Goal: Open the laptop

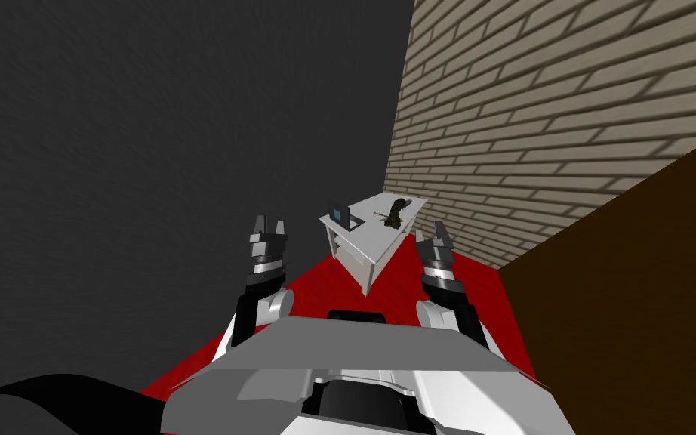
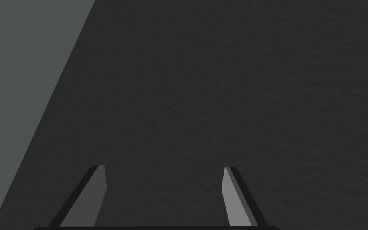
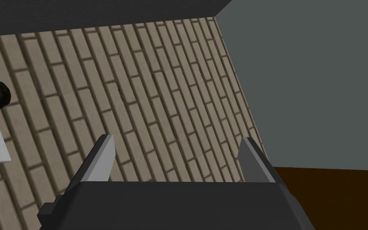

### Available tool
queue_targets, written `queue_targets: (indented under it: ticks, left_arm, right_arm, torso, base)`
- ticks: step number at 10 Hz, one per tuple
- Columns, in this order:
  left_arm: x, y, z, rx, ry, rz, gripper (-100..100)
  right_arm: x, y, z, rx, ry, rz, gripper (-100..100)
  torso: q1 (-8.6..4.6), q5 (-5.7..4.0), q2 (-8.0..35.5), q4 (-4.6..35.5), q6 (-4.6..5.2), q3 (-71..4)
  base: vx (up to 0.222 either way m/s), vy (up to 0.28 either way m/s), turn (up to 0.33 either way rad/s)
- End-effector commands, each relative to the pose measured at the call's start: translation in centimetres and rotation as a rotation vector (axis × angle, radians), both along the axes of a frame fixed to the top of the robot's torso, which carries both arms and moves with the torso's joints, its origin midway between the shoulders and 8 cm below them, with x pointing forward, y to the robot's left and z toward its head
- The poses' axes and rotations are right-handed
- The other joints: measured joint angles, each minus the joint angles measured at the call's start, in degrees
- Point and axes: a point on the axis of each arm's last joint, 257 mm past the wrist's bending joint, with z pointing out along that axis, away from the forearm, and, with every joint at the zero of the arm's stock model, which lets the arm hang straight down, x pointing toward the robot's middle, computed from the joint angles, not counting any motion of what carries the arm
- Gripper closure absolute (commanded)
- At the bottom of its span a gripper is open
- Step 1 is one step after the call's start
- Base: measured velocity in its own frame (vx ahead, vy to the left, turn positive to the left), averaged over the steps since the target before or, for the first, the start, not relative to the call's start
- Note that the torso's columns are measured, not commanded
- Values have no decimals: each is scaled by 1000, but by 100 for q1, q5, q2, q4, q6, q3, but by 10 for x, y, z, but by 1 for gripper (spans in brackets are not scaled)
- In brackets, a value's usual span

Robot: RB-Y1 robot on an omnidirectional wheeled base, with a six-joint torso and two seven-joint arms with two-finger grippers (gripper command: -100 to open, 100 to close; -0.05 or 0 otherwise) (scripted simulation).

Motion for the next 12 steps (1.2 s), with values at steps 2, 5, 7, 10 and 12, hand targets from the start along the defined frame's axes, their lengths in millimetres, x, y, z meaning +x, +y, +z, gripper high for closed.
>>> queue_targets:
  ticks: [2,5,7,10,12]
  left_arm:
    - [0,0,0,0,0,0,0]
    - [0,0,0,0,0,0,0]
    - [0,0,0,0,0,0,0]
    - [3,2,-2,24,18,-5,-100]
    - [8,11,-8,55,56,-3,-100]
  right_arm:
    - [0,0,0,0,0,0,0]
    - [0,0,0,0,0,0,0]
    - [0,0,0,0,0,0,0]
    - [0,0,0,0,0,0,0]
    - [0,0,0,0,0,0,0]
  torso:
    - [0,0,597,600,0,-1200]
    - [0,0,1845,1846,0,-3692]
    - [0,0,2693,2691,0,-5381]
    - [0,0,3962,3960,0,-7919]
    - [-15,-4,4207,4205,0,-8426]
  base:
    - [0,0,0]
    - [0,0,0]
    - [0,0,0]
    - [4,-11,-10]
    - [12,-77,-40]
